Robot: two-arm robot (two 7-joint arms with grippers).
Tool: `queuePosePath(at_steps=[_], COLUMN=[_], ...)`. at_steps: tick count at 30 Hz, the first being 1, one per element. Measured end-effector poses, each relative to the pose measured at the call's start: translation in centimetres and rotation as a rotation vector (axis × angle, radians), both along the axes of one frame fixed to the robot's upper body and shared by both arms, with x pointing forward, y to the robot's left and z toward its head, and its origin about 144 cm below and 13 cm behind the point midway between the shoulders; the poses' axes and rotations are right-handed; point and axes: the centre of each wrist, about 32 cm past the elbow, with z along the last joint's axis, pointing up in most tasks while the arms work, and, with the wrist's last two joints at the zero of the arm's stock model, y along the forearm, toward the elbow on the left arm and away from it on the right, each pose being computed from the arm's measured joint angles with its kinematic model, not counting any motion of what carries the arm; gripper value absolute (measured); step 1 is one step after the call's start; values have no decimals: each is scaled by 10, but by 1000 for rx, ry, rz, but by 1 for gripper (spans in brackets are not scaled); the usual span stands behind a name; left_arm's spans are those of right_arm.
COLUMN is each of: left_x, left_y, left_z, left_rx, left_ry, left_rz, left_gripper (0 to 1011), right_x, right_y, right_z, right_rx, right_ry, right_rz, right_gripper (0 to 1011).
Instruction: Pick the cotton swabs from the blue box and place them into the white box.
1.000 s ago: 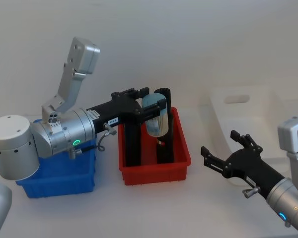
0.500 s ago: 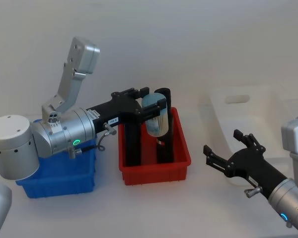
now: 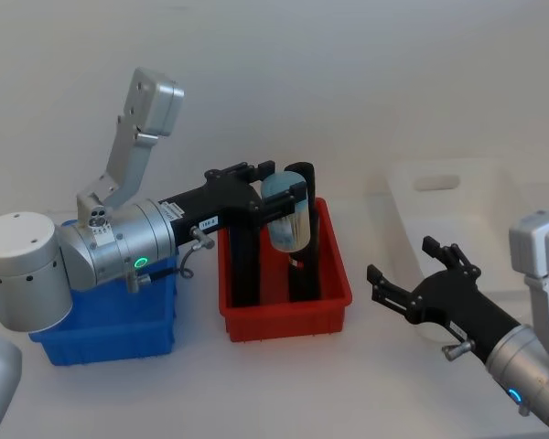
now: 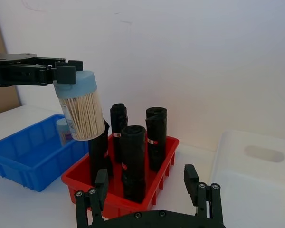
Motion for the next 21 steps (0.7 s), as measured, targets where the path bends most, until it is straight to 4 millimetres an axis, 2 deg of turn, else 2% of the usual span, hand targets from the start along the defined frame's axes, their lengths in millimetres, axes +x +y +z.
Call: queuePosePath(at_steps=[21], left_x=[0], left_y=[0], left_z=[0], left_rx=[0], left_ry=[0], left_rz=[0], left_gripper=[644], right_x=[17], right_y=[13], right_z=[8], right_rx=[-24], right_ry=[-10], right_rz=[69], right_gripper=[1001])
